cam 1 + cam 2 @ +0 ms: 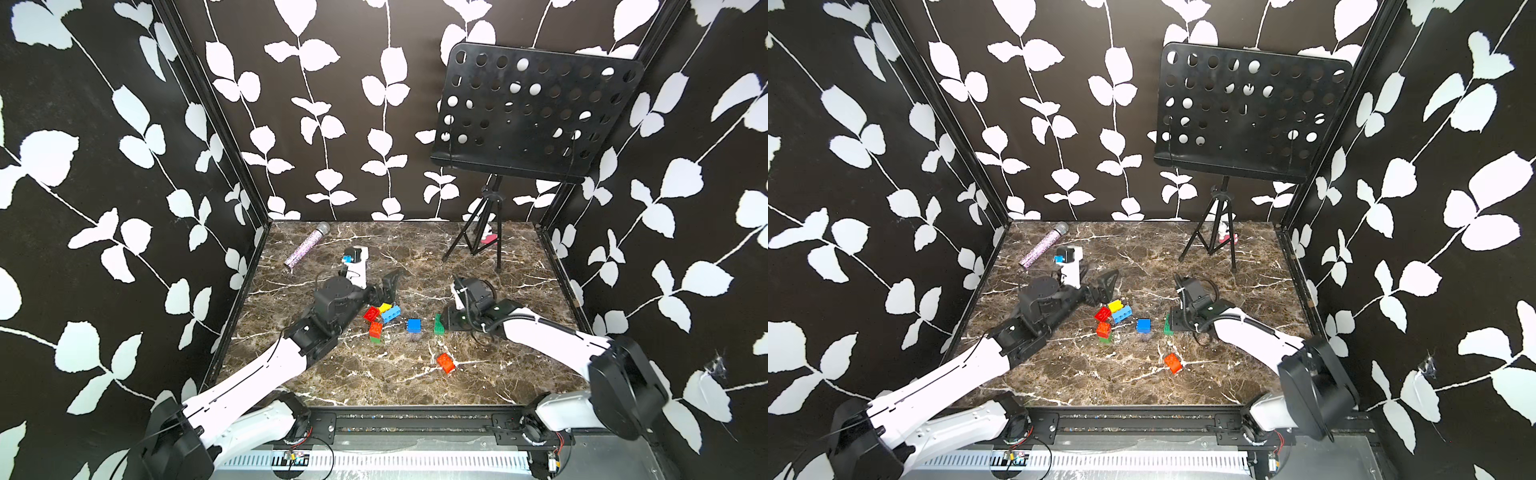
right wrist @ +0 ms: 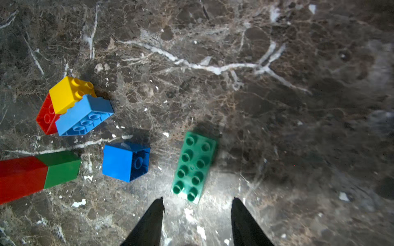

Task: Assemble the letter r with lego
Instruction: Pick up the lego brick from the center of the board.

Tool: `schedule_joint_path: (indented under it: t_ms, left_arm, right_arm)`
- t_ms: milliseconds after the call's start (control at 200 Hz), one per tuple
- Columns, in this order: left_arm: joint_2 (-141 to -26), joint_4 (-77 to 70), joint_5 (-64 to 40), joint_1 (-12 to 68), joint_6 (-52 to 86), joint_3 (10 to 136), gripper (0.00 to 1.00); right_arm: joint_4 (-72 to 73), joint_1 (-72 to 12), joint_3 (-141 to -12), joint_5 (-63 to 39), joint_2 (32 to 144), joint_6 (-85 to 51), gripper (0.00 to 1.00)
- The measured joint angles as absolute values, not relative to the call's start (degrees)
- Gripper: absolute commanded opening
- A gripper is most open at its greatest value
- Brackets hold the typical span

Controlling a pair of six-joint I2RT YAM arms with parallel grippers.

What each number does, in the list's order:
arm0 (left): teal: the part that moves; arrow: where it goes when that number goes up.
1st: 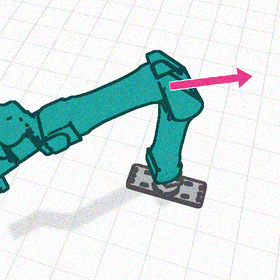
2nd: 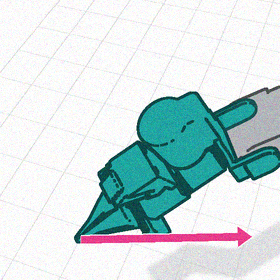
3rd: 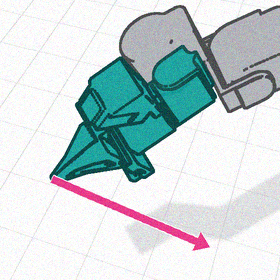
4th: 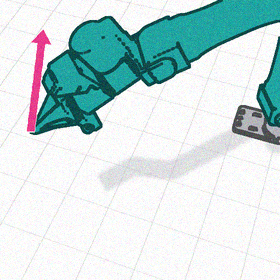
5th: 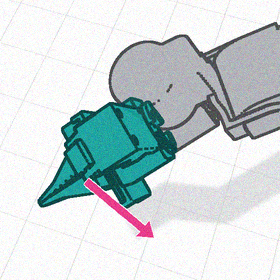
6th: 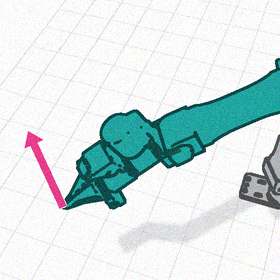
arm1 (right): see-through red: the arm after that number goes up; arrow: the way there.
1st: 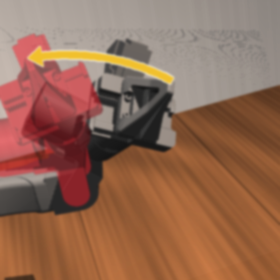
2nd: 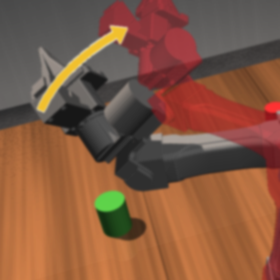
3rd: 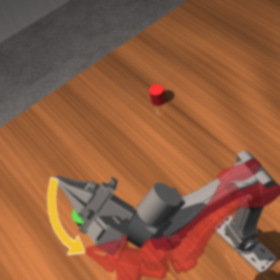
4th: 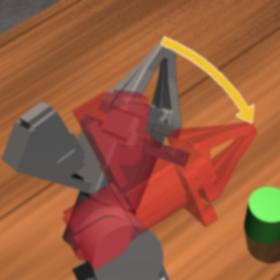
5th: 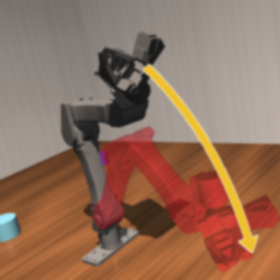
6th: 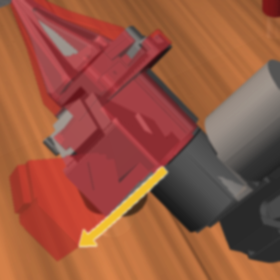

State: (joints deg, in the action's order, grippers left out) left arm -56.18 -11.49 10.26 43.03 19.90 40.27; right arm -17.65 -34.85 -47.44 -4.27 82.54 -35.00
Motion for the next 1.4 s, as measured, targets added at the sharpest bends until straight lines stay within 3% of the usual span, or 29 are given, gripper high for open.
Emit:
schedule_joint_path:
  t_ms: [420,810,1200,1400]
  left_arm:
    - [-55.9,-5.2,14.8,43.0,18.8,39.4,0.99]
    - [-58.2,-3.0,15.7,43.0,18.0,40.0,0.99]
    - [-60.3,-1.9,15.7,43.0,16.9,40.5,0.99]
    - [-60.4,-1.6,15.6,43.0,16.9,41.0,0.99]
  right_arm:
    - [-21.1,-40.9,-54.8,2.9,91.9,-37.4,0.5]
    - [-23.7,-41.4,-55.6,6.4,95.0,-39.6,0.5]
    - [-23.1,-41.7,-56.1,6.2,98.1,-39.8,0.35]
    - [-23.8,-41.9,-56.1,7.9,97.7,-38.9,0.42]
